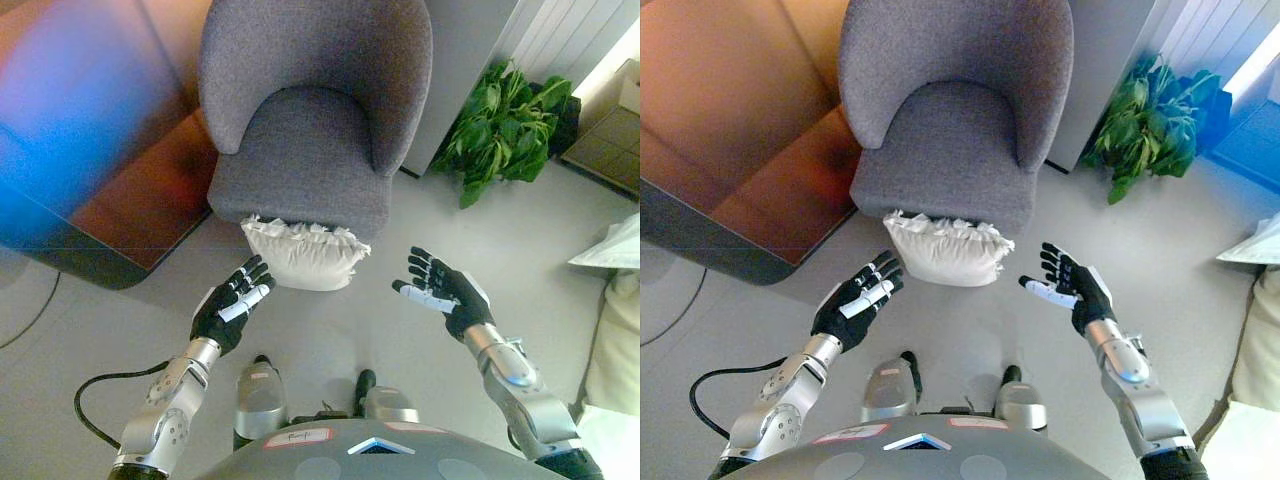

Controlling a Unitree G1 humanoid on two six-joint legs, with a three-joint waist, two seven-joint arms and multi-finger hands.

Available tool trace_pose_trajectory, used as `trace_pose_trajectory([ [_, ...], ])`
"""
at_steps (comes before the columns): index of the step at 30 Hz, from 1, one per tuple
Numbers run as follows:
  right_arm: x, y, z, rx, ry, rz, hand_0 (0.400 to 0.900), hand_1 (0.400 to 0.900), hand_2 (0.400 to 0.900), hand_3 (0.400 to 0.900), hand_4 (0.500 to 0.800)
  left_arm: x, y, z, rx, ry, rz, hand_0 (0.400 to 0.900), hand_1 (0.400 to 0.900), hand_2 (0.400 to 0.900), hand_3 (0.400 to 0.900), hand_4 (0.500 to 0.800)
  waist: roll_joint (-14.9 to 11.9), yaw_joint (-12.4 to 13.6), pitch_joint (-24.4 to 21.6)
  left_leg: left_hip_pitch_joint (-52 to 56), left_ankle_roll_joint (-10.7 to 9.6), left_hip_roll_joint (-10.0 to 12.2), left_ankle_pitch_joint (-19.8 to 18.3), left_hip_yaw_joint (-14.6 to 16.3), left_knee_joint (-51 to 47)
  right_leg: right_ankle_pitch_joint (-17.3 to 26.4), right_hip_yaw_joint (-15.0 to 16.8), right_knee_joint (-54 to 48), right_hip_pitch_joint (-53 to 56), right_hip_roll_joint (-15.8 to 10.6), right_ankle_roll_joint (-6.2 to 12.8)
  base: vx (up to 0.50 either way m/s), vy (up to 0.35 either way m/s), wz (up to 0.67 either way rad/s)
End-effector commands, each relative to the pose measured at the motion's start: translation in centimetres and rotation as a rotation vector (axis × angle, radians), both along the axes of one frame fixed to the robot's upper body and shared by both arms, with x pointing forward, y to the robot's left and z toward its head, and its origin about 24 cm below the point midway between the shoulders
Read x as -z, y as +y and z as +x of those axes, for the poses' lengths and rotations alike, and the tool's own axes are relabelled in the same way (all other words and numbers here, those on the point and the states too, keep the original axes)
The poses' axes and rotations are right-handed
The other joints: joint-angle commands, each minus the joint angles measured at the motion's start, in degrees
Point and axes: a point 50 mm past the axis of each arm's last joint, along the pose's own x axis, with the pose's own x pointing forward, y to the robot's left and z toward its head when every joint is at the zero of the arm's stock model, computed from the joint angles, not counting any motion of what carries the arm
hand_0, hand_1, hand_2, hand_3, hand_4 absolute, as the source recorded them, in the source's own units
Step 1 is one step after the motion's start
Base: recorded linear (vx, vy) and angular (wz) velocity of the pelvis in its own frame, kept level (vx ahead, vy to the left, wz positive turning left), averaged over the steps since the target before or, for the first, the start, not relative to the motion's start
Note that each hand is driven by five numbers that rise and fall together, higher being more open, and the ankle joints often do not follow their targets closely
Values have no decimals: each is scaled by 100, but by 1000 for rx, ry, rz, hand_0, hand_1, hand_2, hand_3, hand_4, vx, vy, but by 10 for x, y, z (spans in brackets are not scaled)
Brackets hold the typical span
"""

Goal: Pick up the pillow and put it on the sofa.

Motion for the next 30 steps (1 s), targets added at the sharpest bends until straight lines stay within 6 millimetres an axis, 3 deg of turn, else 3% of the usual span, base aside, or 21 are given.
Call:
trace_pose_trajectory([
  [1, -36, -1, 21, -67, -225, -35, 900, 900, 900, 900, 800, -26, 4, 11, -3, -199, -8, 900, 900, 900, 900, 800, 5, 179, -14, -685, -328, 392, 1426, -95, -492, -246, 117, 13, 392, 396, -34, 277, 146, -19],
  [3, -37, -4, 21, -65, -224, -37, 900, 900, 900, 900, 800, -25, 1, 9, 15, -206, -13, 900, 900, 900, 900, 800, 6, 250, 38, -907, -390, 459, 1578, -5, -437, -301, 57, 13, 534, 396, -56, 277, 135, -20],
  [7, -40, -5, 21, -86, -222, -36, 900, 900, 900, 900, 800, -25, 3, 9, 1, -207, -9, 900, 900, 900, 900, 800, -34, 206, -10, -763, -391, 530, 1222, 306, -528, -448, -114, 13, 753, 236, 35, 329, 163, -17],
  [8, -40, -5, 21, -85, -214, -32, 900, 900, 900, 900, 800, -25, 4, 10, -1, -204, -2, 900, 900, 900, 900, 800, -33, 209, -12, -706, -198, 546, 1029, 505, -489, -442, -203, 45, 801, 199, 51, 399, 156, -13],
  [12, -40, 0, 22, -89, -214, 3, 900, 900, 900, 900, 800, -32, 8, 16, 37, -232, 27, 900, 900, 900, 900, 800, -233, 306, -105, -696, 153, 379, 21, 399, -55, -723, -323, 516, 1013, -171, 309, 292, 162, -3],
  [14, -36, 3, 27, -69, -206, 14, 900, 900, 900, 900, 800, -32, 10, 19, 48, -229, 57, 900, 900, 900, 900, 800, -315, 397, -127, -707, 335, 252, -232, 299, 66, -683, -399, 999, 954, -388, 479, 275, 197, 7],
  [18, -35, 12, 26, -50, -200, 52, 900, 900, 900, 900, 800, -36, 16, 21, 82, -235, 84, 900, 900, 900, 900, 800, -470, 426, -281, -477, 761, -288, -556, 270, -153, 61, -220, 2305, 612, -682, 815, 274, 259, 17],
  [19, -33, 16, 24, -49, -196, 49, 900, 900, 900, 900, 800, -37, 15, 21, 103, -236, 100, 900, 900, 900, 900, 800, -399, 360, -334, -199, 907, -496, -691, 195, -381, 439, -43, 3288, 33, -822, 919, 238, 296, 18],
  [20, -32, 19, 24, -55, -198, 38, 900, 900, 900, 900, 800, -36, 15, 22, 98, -233, 113, 900, 900, 900, 900, 800, -293, 354, -359, -106, 1005, -483, -687, 243, -434, 558, -85, 3740, -327, -856, 820, 268, 311, 13],
  [22, -28, 24, 26, -54, -188, 37, 900, 900, 900, 900, 800, -38, 17, 27, 76, -225, 112, 900, 900, 900, 900, 800, -199, 314, -367, 151, 1031, -547, -768, 158, -542, 461, -152, 4115, -833, -995, 682, 211, 146, 0],
  [25, -23, 22, 25, -38, -177, 35, 900, 900, 900, 900, 800, -41, 19, 31, 98, -219, 110, 900, 900, 900, 900, 800, -142, 237, -357, 342, 936, -559, -841, 69, -505, 311, -290, 3442, -974, -950, 539, 197, -61, 21],
  [30, -22, 17, 21, -31, -177, 29, 900, 900, 900, 900, 800, -41, 18, 32, 124, -205, 116, 900, 900, 900, 900, 800, -232, 63, -288, 534, 643, -518, -891, -42, -489, 1281, -227, 1980, -1009, -1528, 873, 193, -211, 25],
])
